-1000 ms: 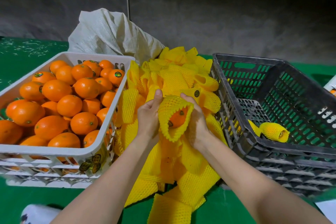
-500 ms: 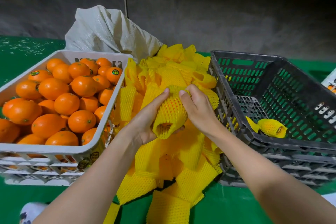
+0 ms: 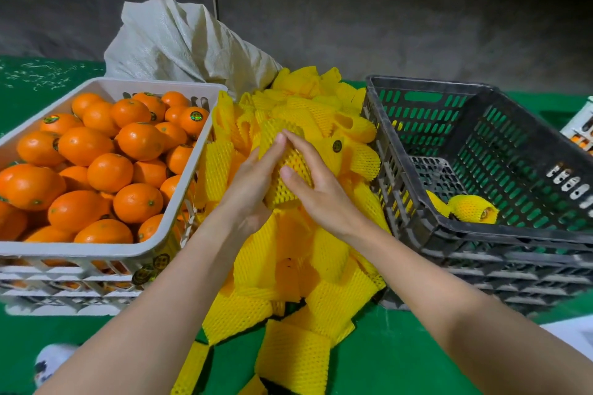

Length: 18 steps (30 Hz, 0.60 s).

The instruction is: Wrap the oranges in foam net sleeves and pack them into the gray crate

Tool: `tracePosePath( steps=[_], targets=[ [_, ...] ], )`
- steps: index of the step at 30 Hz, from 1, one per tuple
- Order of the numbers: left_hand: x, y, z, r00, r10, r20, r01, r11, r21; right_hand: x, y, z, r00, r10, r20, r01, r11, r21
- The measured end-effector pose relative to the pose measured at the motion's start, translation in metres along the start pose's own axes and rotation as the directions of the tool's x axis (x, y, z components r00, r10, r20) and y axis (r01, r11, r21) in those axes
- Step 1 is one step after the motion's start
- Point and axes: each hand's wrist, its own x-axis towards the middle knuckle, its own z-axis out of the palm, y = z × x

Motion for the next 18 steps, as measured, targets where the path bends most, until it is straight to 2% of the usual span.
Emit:
tracePosePath(
  steps=[3, 6, 9, 11, 13, 15, 16, 17, 18],
  targets=[
    [-0.002, 0.003, 0.007, 0.999, 0.027, 0.027, -0.026, 0.998, -0.057, 0.002, -0.007, 0.001, 0.992, 0.024, -0.124, -0.016, 0.998, 0.064],
    [0.0, 0.007, 0.018, 0.996, 0.063, 0.064, -0.062, 0.998, -0.025, 0.005, -0.014, -0.008, 0.961, 0.037, -0.274, -0.008, 0.994, 0.109],
    [0.007, 0.009, 0.028, 0.987, 0.076, 0.145, -0.084, 0.995, 0.05, 0.009, -0.028, -0.033, 0.933, -0.054, -0.355, 0.078, 0.996, 0.053],
    [0.011, 0.007, 0.033, 0.984, 0.079, 0.161, -0.11, 0.975, 0.191, 0.014, -0.036, -0.063, 0.882, -0.116, -0.456, 0.125, 0.992, -0.009],
    [0.016, 0.0, 0.033, 0.99, 0.084, 0.116, -0.112, 0.956, 0.271, 0.021, -0.034, -0.103, 0.785, -0.093, -0.613, 0.089, 0.995, -0.037],
    [0.02, -0.011, 0.033, 0.995, 0.064, 0.081, -0.083, 0.962, 0.26, 0.026, -0.023, -0.145, 0.684, 0.002, -0.729, -0.068, 0.996, -0.061],
    [0.021, -0.016, 0.03, 0.996, 0.056, 0.065, -0.071, 0.962, 0.264, 0.026, -0.014, -0.163, 0.677, 0.07, -0.733, -0.217, 0.97, -0.108],
    [0.024, -0.022, 0.03, 0.997, 0.05, 0.063, -0.066, 0.956, 0.285, 0.024, -0.004, -0.181, 0.697, 0.155, -0.7, -0.399, 0.895, -0.199],
    [0.027, -0.027, 0.031, 0.997, 0.046, 0.067, -0.065, 0.947, 0.316, 0.02, 0.006, -0.195, 0.734, 0.266, -0.625, -0.555, 0.765, -0.326]
  ],
)
